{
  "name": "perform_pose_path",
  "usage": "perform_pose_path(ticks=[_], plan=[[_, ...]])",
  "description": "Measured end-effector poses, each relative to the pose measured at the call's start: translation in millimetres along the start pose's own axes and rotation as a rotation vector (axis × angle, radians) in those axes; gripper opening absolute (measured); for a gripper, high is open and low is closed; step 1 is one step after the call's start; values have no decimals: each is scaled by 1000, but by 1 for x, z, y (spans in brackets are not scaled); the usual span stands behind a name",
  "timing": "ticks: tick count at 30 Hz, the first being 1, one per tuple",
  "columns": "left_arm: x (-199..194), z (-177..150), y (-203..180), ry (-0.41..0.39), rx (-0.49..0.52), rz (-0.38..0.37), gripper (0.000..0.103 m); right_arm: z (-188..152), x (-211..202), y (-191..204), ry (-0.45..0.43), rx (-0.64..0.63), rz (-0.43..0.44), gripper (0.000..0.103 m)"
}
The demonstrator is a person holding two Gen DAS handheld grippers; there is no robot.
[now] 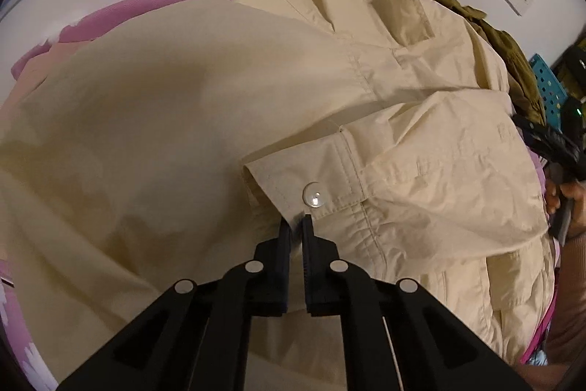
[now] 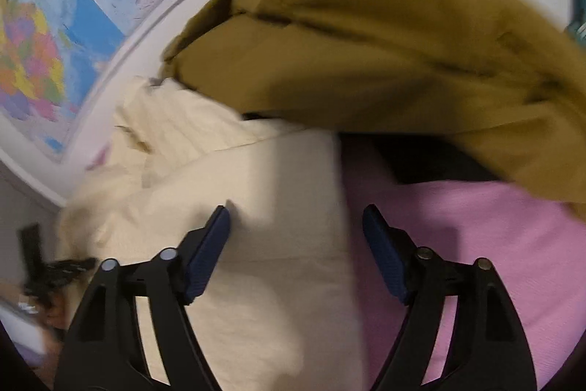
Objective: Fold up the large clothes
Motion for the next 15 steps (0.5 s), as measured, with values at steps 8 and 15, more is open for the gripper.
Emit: perform_pose_path(ticks=[8,15], plan=[[-2,-8,-2,1,25,24,7,19,-45,35,-163,-194,-127,7],[-32,-7,1,-130,9,-41,23,10,-21,7,-88,-151,-317,42]])
Point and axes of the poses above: each gripper's, at about its wrist camera, not at the fingertips, and x roughly the way its jaws point, y to its left, z to its top, the point moved 10 cm from there along x, roughly the way its jaws point, and after that the axes turned 6 degrees about y, right-handed, at the moved point
